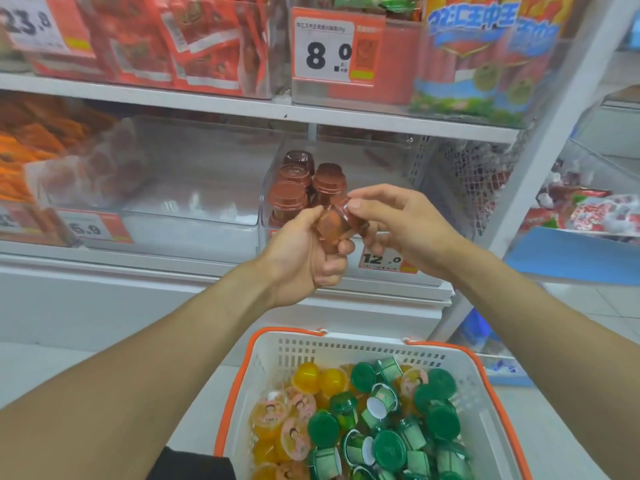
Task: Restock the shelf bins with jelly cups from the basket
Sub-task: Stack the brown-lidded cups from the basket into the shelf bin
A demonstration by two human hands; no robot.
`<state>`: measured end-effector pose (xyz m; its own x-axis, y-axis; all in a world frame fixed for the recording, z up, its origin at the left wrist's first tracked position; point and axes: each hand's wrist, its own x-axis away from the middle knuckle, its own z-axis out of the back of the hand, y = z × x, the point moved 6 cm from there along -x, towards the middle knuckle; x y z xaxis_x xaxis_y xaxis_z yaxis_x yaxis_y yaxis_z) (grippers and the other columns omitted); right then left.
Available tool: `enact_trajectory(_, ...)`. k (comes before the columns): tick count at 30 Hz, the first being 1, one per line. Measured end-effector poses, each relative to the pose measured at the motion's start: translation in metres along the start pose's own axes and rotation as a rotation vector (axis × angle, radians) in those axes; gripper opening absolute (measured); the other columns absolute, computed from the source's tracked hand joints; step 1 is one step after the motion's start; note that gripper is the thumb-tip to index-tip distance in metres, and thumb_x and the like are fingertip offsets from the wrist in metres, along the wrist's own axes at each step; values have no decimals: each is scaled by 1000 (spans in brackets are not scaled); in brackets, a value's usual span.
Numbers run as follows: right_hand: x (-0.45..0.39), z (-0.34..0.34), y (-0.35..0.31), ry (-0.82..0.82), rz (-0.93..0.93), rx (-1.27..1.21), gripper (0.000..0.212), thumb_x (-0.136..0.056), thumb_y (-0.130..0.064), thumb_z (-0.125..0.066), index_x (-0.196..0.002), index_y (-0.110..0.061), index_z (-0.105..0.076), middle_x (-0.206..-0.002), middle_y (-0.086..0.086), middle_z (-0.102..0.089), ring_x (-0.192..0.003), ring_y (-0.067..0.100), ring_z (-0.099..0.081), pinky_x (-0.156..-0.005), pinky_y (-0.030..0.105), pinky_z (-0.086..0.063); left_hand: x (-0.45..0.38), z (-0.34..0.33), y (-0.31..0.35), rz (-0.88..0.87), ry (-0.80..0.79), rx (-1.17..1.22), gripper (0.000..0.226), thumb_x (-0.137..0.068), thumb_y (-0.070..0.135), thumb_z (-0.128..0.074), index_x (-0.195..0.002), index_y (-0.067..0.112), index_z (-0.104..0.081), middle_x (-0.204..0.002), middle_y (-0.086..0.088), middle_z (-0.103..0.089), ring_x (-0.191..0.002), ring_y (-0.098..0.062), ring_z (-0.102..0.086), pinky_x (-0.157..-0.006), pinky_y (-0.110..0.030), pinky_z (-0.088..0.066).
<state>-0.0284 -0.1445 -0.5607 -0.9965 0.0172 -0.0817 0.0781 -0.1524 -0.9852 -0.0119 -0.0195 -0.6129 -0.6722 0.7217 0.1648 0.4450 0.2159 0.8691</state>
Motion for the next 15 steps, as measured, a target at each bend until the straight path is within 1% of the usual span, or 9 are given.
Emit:
enact_trajectory(2,-6,2,-2,100,27,65,24,-88,-19,-73,-103,-2,-69,-67,5,-66,-50,16,-53,-46,28,-43,-1,5,1,-10,82,14,51,-105,49,-21,-110,11,-56,-74,-6,-50,-51,-15,-37,-47,-26,-20)
enact_trajectory(4,-16,7,-3,219,76,159,23,-86,-23,-75,-97,-4,-67,-68,6,-68,-47,14,-55,-45,27,-44,-1,13,0,6,213,11,46,-105,46,-25,-106,11,-55,-73,-7,-54,-51,-16,-41,-45,-25,-21)
enact_trajectory(5,-23,11,-5,277,114,230,22,-85,-26,-77,-94,-9,-65,-72,4,-69,-49,11,-57,-47,26,-46,-1,19,-2,27,280,-10,40,-105,41,-30,-105,10,-55,-71,-7,-55,-49,-16,-41,-43,-23,-22)
enact_trajectory(7,-38,17,-8,351,199,437,23,-81,-35,-78,-89,-20,-64,-79,-5,-70,-56,-1,-56,-58,21,-48,1,33,-7,77,409,-121,25,-100,30,-40,-99,9,-54,-66,-4,-56,-47,-15,-40,-40,-21,-22)
enact_trajectory(9,-51,14,-9,307,236,617,23,-81,-41,-76,-91,-24,-64,-80,-13,-66,-61,-4,-52,-66,18,-43,4,47,-9,100,516,-230,15,-97,22,-44,-88,12,-53,-58,-1,-56,-46,-14,-39,-40,-20,-20)
enact_trajectory(11,-61,4,-9,191,253,771,25,-85,-41,-73,-99,-22,-66,-75,-18,-59,-65,-3,-49,-68,18,-38,7,56,-10,98,574,-258,16,-97,19,-46,-83,14,-52,-50,2,-57,-46,-14,-39,-40,-19,-20)
enact_trajectory(13,-66,-6,-11,87,283,911,25,-88,-37,-70,-106,-19,-67,-69,-21,-52,-64,-3,-49,-65,18,-36,8,58,-9,100,577,-254,16,-97,18,-47,-83,14,-53,-48,3,-57,-46,-14,-40,-41,-20,-21)
enact_trajectory(15,-68,-11,-12,25,339,1029,27,-91,-33,-68,-111,-16,-70,-71,-20,-52,-64,1,-49,-70,23,-41,7,58,-10,112,557,-261,15,-97,19,-46,-86,12,-54,-50,2,-58,-46,-14,-41,-42,-21,-21)
